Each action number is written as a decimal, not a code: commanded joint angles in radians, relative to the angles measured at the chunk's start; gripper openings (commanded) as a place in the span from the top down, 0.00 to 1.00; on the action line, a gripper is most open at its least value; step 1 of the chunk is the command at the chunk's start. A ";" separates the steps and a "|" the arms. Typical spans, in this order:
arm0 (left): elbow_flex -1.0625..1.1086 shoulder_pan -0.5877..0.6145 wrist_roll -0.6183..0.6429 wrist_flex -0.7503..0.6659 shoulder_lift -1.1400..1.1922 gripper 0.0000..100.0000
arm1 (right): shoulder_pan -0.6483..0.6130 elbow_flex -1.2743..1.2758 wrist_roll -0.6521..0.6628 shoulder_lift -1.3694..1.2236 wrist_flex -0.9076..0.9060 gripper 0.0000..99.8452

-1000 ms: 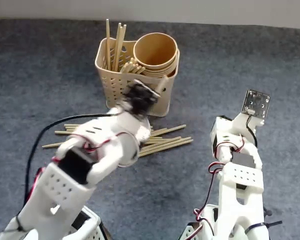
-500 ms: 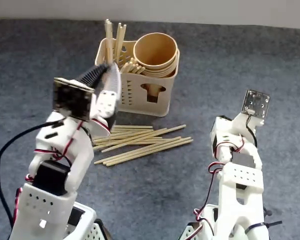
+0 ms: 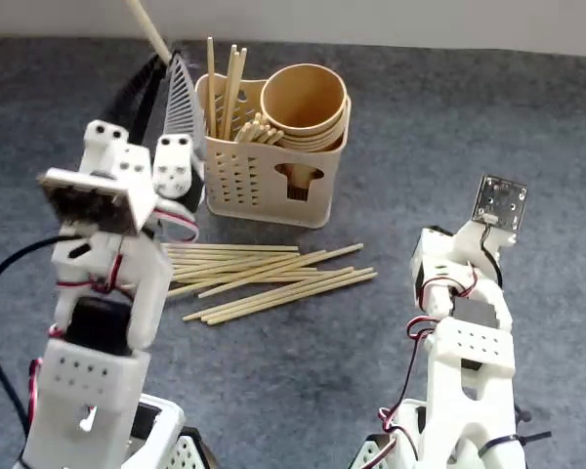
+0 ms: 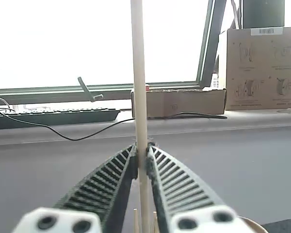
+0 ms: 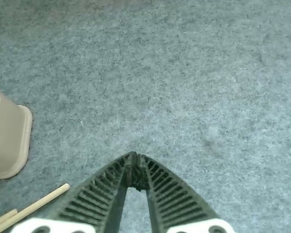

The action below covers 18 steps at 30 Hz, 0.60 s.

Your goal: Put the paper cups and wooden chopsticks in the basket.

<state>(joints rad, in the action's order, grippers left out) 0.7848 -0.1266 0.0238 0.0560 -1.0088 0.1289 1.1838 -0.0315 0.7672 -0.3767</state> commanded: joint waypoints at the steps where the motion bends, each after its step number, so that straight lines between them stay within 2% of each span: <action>1: -0.018 0.010 0.006 -0.118 0.105 0.99 | 0.007 -0.013 0.011 0.015 0.022 0.99; 8: -0.018 0.010 0.006 -0.209 0.257 0.99 | 0.007 -0.013 0.011 0.015 0.022 0.99; 15: -0.018 0.022 0.006 -0.199 0.323 0.99 | 0.007 -0.013 0.012 0.015 0.022 0.99; 18: -0.018 0.031 0.008 -0.183 0.329 0.95 | 0.007 -0.013 0.012 0.015 0.022 0.99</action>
<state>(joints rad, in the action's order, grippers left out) 0.7848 -0.1189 0.0238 -0.1312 -0.6820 0.1289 1.1838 -0.0315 0.7672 -0.3767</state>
